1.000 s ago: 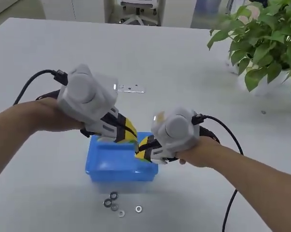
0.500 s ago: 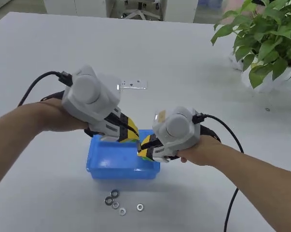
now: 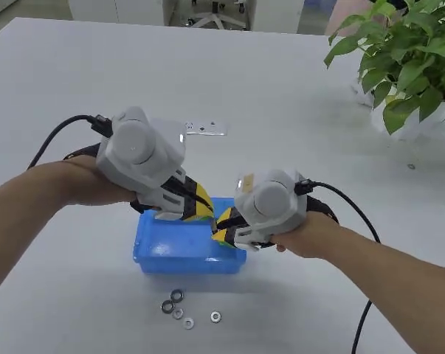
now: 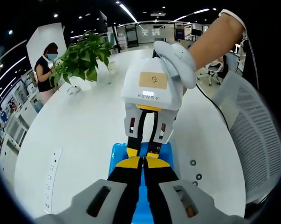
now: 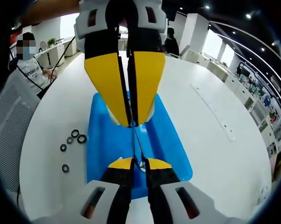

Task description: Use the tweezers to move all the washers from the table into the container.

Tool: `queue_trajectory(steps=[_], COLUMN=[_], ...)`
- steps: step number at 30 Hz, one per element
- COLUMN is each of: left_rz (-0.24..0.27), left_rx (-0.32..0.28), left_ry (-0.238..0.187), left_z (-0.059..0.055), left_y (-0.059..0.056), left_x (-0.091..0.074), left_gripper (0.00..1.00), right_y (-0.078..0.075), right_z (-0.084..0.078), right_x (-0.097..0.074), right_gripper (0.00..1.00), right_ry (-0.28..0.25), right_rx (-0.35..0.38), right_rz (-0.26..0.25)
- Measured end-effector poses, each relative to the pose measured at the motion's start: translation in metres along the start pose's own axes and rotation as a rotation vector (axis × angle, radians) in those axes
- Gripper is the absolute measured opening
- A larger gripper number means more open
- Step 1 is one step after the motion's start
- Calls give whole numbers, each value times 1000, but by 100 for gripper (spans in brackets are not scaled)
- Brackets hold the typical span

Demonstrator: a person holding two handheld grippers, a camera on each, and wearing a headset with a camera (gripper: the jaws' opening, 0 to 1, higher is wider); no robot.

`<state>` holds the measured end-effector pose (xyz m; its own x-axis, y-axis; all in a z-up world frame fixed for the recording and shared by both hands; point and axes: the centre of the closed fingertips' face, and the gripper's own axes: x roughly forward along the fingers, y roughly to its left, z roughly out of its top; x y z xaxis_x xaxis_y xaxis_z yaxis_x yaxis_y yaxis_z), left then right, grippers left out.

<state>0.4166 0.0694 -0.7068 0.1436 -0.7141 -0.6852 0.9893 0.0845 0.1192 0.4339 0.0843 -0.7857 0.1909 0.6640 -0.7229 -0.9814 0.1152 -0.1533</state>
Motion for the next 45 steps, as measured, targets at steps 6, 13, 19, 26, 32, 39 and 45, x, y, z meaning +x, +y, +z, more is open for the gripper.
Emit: queue_trajectory(steps=[6, 13, 19, 26, 32, 39, 45], left_rz=[-1, -4, -1, 10, 16, 24, 25], left_rx=[4, 4, 8, 12, 18, 22, 31], left_ry=[2, 2, 3, -8, -9, -14, -16], left_z=[0, 2, 4, 12, 18, 28, 36], left_y=[-1, -2, -5, -7, -11, -16, -22], left_x=[0, -3, -6, -14, -21, -31, -39], left_gripper=[6, 6, 6, 6, 5, 5, 5], right_y=[1, 2, 5, 6, 9, 13, 20], right_z=[0, 2, 4, 11, 18, 27, 35], right_x=[0, -3, -6, -14, -21, -32, -42], right_gripper=[12, 12, 12, 12, 12, 12, 12], right_ry=[3, -3, -4, -8, -15, -31, -41], right_rx=[-5, -7, -14, -33, -50, -59, -69], right_rz=[4, 5, 5, -8, -19, -34, -48])
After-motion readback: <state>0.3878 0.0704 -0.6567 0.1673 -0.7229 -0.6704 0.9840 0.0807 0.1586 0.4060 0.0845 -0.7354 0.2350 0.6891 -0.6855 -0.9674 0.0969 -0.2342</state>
